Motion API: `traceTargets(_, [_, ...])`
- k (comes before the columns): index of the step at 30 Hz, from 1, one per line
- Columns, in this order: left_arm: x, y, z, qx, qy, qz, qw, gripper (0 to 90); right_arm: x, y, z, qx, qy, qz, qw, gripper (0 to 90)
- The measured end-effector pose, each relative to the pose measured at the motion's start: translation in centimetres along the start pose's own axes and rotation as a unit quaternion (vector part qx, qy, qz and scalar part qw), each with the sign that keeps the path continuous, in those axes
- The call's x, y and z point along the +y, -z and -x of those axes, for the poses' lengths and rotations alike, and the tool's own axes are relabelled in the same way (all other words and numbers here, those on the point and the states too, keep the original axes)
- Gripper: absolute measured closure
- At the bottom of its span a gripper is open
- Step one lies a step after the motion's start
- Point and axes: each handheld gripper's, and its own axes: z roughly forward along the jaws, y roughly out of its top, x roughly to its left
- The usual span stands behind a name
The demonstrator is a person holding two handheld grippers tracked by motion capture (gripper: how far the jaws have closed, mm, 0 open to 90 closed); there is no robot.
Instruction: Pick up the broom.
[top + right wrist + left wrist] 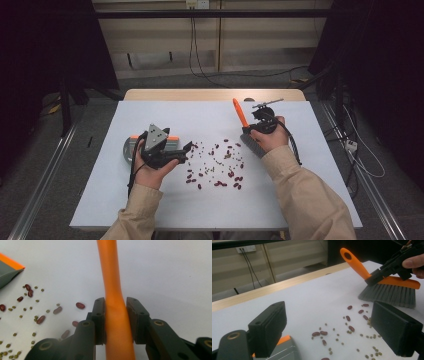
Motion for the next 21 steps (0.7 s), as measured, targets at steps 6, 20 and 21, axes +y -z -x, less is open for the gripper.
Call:
traceTargets(6, [-0.1,0.2,-0.3,0.0,0.003,0.003,1.0,13.6,-1.0,1.1,0.2,-0.002,0.032,-0.006,0.9995,59.2])
traceTargets(20, [-0.3,1.3,-1.8,0.0,0.016,0.009,0.9998,10.8,-3.4,3.2,0.0,-0.031,0.07,-0.015,0.997,71.0])
traceTargets(21, [-0.3,1.3,-1.9,0.001,0.02,0.01,0.9997,10.8,-3.3,3.1,-0.1,-0.033,0.072,-0.009,0.9968,71.0])
